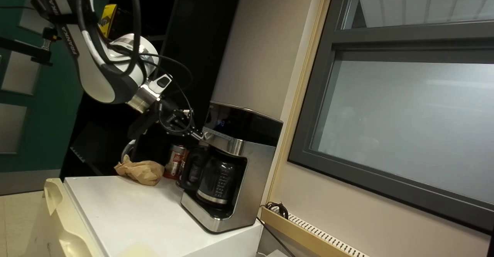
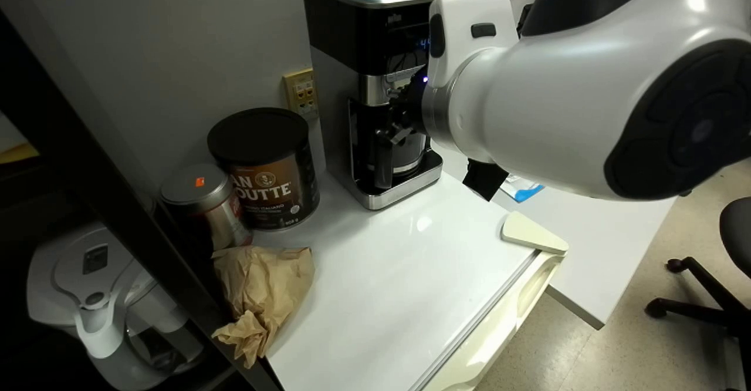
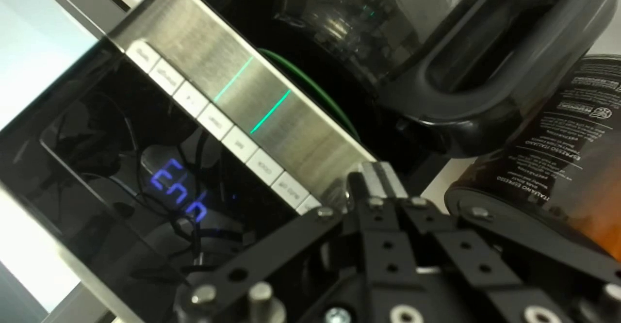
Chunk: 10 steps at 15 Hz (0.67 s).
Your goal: Press the button on the left side of the coffee machine
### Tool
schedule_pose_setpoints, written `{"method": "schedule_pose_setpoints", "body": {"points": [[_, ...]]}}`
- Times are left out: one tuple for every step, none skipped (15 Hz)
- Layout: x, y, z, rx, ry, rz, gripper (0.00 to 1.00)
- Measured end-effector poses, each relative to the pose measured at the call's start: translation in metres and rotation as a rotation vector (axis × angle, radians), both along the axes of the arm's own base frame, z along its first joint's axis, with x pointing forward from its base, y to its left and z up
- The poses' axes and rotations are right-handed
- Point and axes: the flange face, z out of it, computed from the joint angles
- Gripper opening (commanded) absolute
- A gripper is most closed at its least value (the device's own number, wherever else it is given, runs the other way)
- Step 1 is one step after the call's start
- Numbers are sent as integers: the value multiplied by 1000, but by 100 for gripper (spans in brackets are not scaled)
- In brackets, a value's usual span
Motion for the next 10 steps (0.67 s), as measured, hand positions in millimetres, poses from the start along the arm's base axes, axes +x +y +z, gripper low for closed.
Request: {"method": "schedule_pose_setpoints", "body": {"points": [[0,0,0,0,0,1,0],[-1,1,1,2,1,3,0],[-2,1,1,8,6,10,0],[-5,2,3,17,14,21,0],[-10,3,6,30,26,36,0],[-16,2,9,46,41,53,0],[-22,1,14,62,56,70,0],[-30,-1,19,79,73,86,0],[-37,-4,24,97,89,100,0],[-44,-8,29,114,104,113,0]]}}
